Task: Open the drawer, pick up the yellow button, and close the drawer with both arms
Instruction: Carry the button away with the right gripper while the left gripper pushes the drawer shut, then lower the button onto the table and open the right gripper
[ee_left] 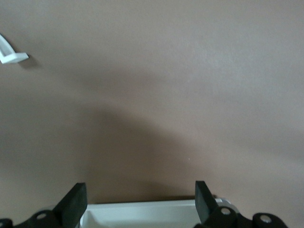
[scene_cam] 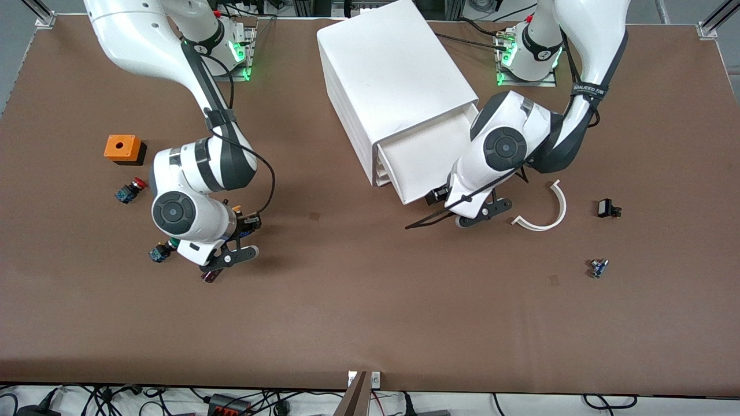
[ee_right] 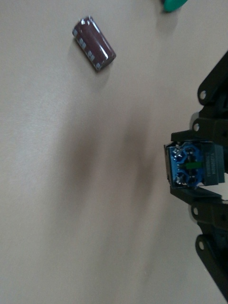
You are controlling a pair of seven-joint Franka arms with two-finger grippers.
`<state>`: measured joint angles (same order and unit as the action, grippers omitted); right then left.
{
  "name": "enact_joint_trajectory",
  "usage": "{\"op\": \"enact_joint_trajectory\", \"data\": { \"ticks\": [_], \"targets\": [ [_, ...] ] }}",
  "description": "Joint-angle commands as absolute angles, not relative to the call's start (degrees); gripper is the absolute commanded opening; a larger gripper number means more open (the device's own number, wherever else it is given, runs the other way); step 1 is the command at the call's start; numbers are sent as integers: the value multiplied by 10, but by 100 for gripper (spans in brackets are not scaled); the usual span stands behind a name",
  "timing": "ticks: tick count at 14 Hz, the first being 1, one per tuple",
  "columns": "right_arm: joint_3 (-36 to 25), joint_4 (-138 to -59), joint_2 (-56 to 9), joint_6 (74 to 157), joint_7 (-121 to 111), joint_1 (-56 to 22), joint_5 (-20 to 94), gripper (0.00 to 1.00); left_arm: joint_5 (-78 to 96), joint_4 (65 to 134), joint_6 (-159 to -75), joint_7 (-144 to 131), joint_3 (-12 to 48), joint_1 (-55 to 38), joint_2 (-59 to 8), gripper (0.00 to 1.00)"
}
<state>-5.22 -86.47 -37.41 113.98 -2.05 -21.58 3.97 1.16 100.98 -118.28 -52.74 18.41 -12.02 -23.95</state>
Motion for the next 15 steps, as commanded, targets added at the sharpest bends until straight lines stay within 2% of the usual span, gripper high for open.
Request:
{"op": "enact_joint_trajectory", "data": {
  "ticks": [1, 12, 13, 14, 15],
  "targets": [
    [-42, -884, -383, 1169, -30, -199, 58, 0, -1, 1057, -1189, -539, 207, -112, -207, 100],
    [-41, -885, -435, 1240, -23, -196, 64, 0, 5, 1092, -1172, -540, 271, -107, -207, 100],
    [-41, -884, -435, 1240, -19, -197, 64, 9, 5, 1092, -1166, -540, 276, -103, -206, 100],
    [-41, -881, -433, 1234, -12, -197, 64, 33, 5, 1091, -1154, -540, 278, -101, -202, 100],
    [-42, -878, -431, 1232, -8, -198, 64, 69, 5, 1091, -1151, -540, 278, -101, -200, 100]
  ]
}}
